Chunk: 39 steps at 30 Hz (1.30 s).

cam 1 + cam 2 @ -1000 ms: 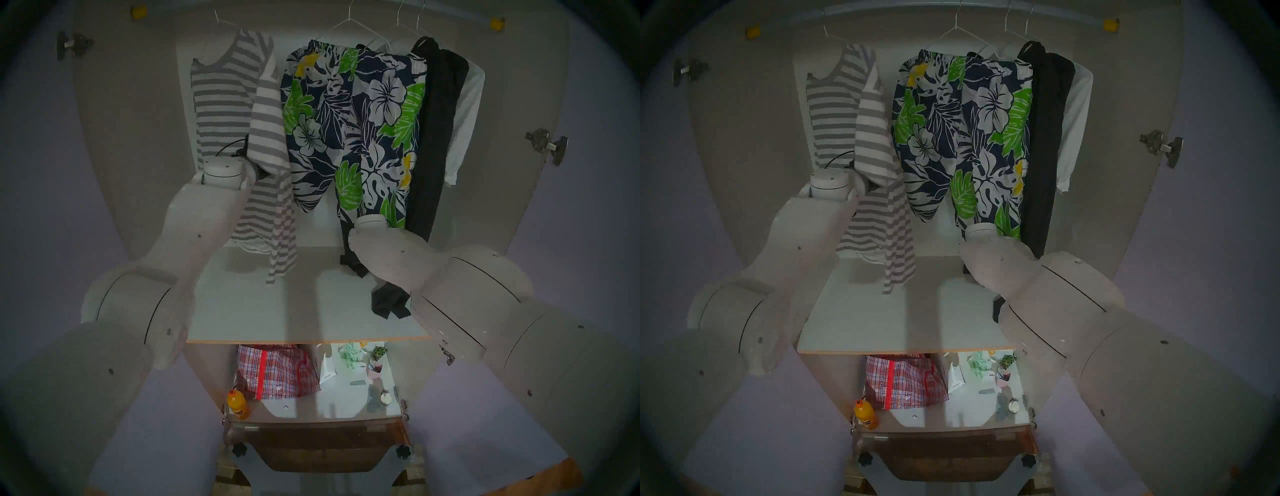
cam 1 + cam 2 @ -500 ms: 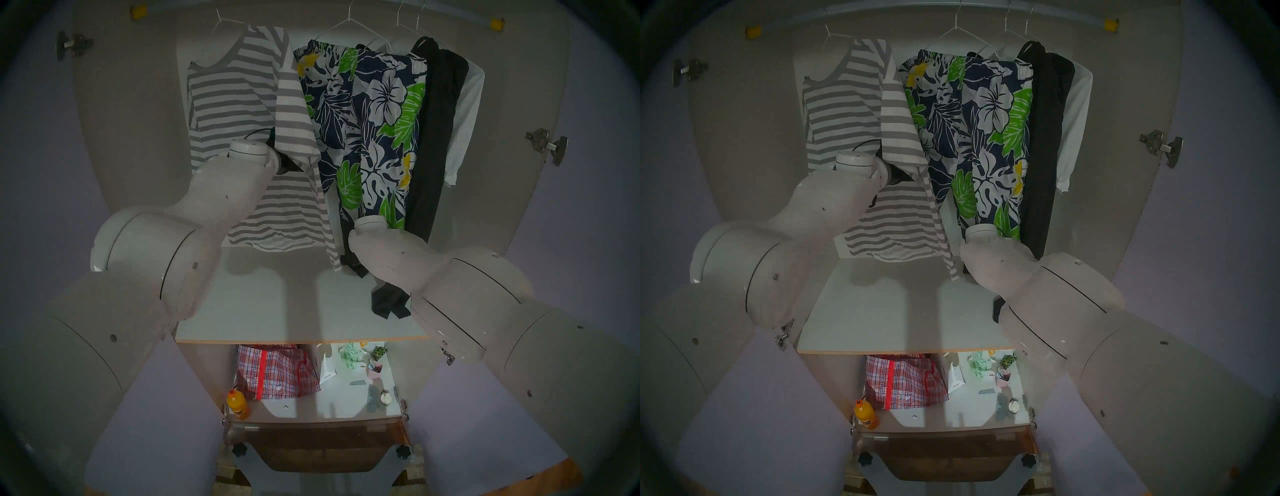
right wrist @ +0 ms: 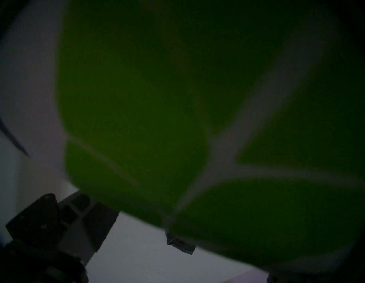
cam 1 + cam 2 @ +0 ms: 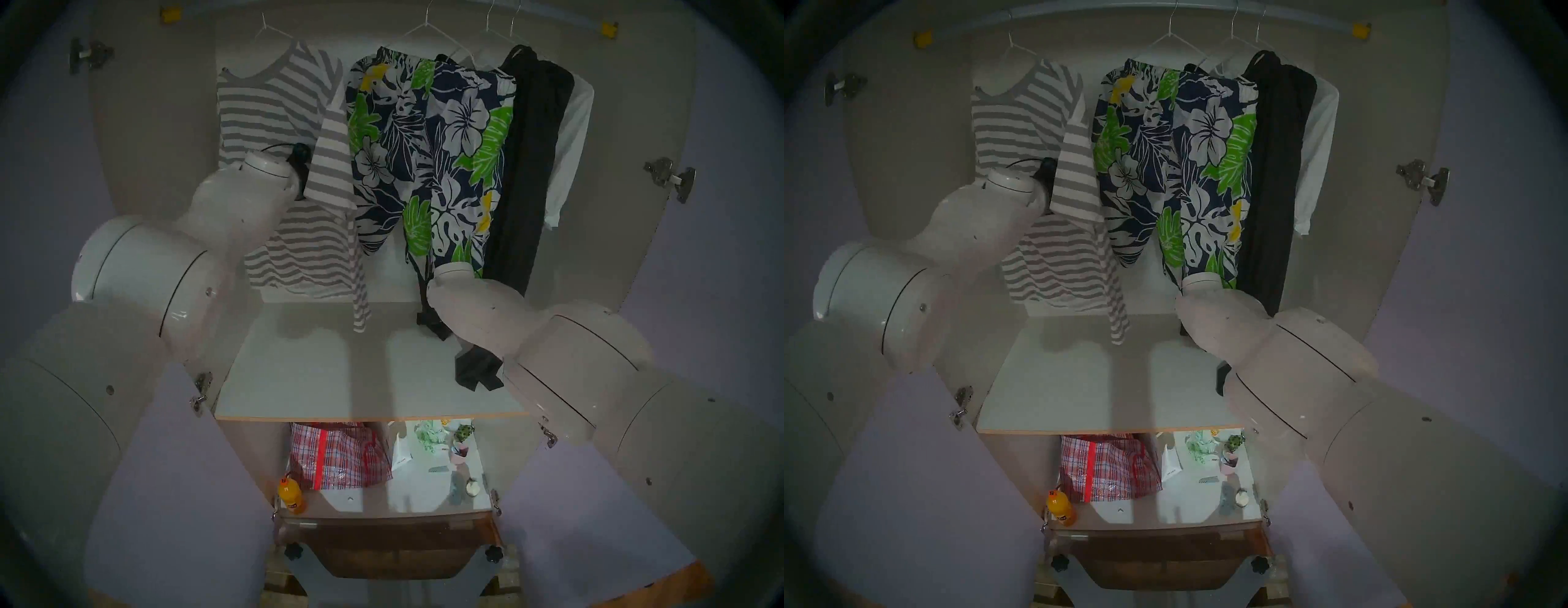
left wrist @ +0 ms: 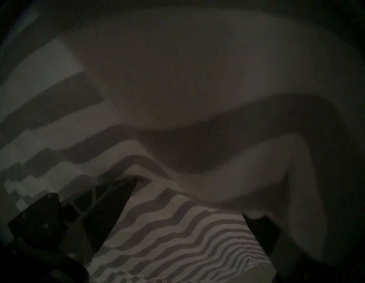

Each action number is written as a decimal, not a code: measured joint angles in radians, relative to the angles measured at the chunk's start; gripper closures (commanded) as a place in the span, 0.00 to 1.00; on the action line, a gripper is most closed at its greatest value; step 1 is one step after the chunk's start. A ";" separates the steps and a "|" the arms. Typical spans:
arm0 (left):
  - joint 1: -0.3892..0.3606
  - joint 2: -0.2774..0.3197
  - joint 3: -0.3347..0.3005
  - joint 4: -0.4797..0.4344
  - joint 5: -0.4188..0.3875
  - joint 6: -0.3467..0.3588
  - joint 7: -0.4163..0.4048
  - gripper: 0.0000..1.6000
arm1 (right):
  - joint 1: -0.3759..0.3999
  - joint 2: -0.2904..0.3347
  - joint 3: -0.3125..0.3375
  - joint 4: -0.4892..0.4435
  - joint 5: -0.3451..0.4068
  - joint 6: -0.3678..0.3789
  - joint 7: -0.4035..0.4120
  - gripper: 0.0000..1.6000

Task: Move and arrange clothes and pants in the wardrobe

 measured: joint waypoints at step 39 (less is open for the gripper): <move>-0.011 -0.106 -0.033 0.042 -0.015 -0.007 0.083 0.00 | -0.008 -0.002 0.000 0.000 -0.002 0.001 -0.001 0.00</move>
